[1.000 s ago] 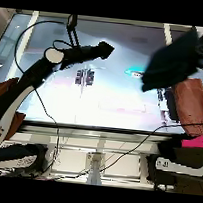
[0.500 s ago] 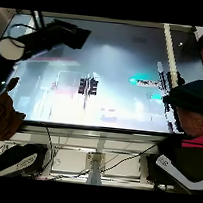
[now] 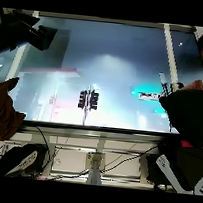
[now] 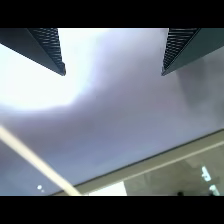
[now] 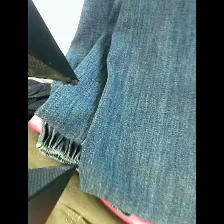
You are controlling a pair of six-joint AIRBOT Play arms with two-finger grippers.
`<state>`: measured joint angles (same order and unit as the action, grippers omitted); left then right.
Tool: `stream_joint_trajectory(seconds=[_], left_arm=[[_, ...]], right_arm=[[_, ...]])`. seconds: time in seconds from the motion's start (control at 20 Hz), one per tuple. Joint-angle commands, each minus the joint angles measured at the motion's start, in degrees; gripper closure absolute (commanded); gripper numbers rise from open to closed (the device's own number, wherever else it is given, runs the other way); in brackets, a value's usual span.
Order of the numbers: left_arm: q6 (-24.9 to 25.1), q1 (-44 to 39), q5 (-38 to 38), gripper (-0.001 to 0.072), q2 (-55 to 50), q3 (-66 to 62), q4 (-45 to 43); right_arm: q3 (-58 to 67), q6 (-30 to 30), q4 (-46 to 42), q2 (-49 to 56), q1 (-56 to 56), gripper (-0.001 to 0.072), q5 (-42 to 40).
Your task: Fold the clothes and pants, and hang the long-sleeved shirts on hangers.
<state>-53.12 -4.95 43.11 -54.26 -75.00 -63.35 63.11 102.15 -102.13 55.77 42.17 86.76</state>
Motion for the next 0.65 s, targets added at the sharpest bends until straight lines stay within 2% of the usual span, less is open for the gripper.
stream_joint_trajectory(seconds=[0.0,0.05,0.1,0.2,0.6], left_arm=[[0.0,1.0,2.6,0.0013,0.5,0.0,-1.8],[0.0,1.0,2.6,0.0013,0.5,0.0,-1.8],[0.0,1.0,2.6,0.0013,0.5,0.0,-1.8],[0.0,1.0,2.6,0.0013,0.5,0.0,-1.8],[0.0,1.0,2.6,0.0013,0.5,0.0,-1.8]], right_arm=[[4.5,-1.6,0.7,-1.3,0.0,0.0135,0.9],[6.8,-1.5,2.0,-2.0,0.0,0.0170,-0.8],[9.5,-1.6,4.0,-3.0,-0.3,0.0316,-2.7],[14.6,-1.6,6.7,-5.2,-1.7,0.0680,-6.2],[28.5,-5.6,18.4,-16.4,-13.8,0.0677,-18.0]])
